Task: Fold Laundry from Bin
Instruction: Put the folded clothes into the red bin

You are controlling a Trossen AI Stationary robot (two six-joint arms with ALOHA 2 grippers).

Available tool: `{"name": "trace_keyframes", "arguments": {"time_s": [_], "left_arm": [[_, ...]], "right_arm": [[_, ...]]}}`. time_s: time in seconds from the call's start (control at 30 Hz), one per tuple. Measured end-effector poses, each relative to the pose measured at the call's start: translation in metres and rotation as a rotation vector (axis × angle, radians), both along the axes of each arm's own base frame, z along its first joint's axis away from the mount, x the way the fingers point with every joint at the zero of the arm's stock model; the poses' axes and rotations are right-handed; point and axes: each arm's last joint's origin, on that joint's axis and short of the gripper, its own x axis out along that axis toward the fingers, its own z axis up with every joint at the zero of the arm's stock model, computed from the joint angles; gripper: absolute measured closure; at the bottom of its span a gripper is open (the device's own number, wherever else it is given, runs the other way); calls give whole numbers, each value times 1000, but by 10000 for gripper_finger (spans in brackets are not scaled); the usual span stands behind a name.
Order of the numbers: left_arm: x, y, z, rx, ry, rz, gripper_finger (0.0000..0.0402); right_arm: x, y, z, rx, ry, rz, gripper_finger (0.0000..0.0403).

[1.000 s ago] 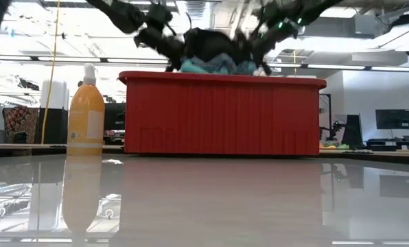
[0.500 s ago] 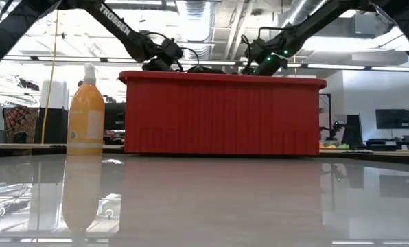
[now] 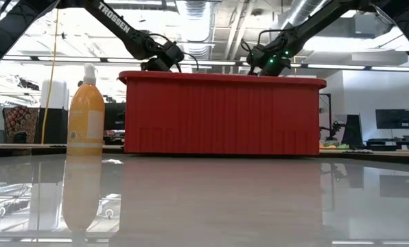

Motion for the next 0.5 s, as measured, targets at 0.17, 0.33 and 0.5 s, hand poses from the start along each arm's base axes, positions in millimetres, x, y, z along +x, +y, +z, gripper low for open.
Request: {"name": "trace_keyframes", "arguments": {"time_s": [0.17, 0.33, 0.5], "left_arm": [[-3, -1, 6, 17, 12, 6, 186], [-14, -4, 27, 86, 9, 40, 185], [-24, -10, 53, 152, -11, 85, 185]], "right_arm": [[-10, -1, 3, 8, 40, -10, 18], [-18, 7, 21, -21, 30, -4, 24], [-25, 16, 42, -65, 4, 2, 27]]}}
